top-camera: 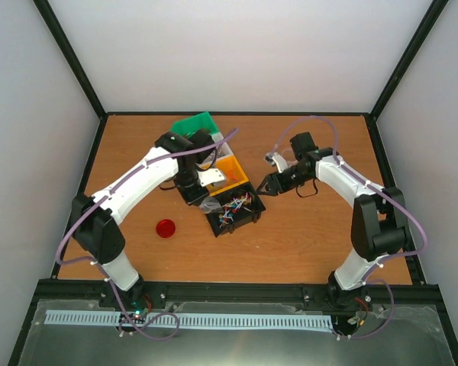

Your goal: Pack the candies

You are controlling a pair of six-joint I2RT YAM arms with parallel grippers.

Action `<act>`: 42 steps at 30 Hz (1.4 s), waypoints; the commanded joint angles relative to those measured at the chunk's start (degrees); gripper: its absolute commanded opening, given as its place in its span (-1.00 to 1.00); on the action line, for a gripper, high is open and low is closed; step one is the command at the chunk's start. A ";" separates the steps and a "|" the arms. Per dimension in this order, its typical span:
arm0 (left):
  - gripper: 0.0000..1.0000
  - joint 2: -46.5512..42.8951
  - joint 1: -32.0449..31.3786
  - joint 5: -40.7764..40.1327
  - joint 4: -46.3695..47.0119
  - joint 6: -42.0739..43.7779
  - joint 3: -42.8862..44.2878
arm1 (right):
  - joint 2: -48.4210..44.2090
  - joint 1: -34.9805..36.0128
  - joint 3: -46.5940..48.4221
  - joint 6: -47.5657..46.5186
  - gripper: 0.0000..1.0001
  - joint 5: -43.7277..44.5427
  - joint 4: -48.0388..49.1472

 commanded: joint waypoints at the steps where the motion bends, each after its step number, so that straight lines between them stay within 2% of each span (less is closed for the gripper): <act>1: -0.98 3.50 -0.64 -3.58 -2.47 -5.49 5.21 | 0.72 2.10 -0.51 1.09 0.06 1.99 1.32; 19: -0.98 12.77 -2.16 -6.87 -2.40 -9.54 9.12 | 5.52 5.36 1.78 -0.22 -0.08 2.26 0.54; 25: -0.98 14.63 -2.20 -7.23 0.51 -11.73 8.24 | 7.66 6.16 3.08 -1.17 -0.27 2.08 -0.48; 29: -0.98 13.20 -2.20 -7.16 6.13 -12.10 4.93 | 8.19 6.33 2.99 -1.31 -0.39 1.81 -0.18; 35: -0.99 10.14 -2.15 -4.75 16.23 -11.25 -3.10 | 9.04 6.60 3.26 -1.80 -0.46 1.46 -0.66; 42: -0.98 4.25 -2.15 0.39 33.12 -3.58 -16.49 | 9.33 6.77 2.96 -2.34 -0.49 0.78 -0.44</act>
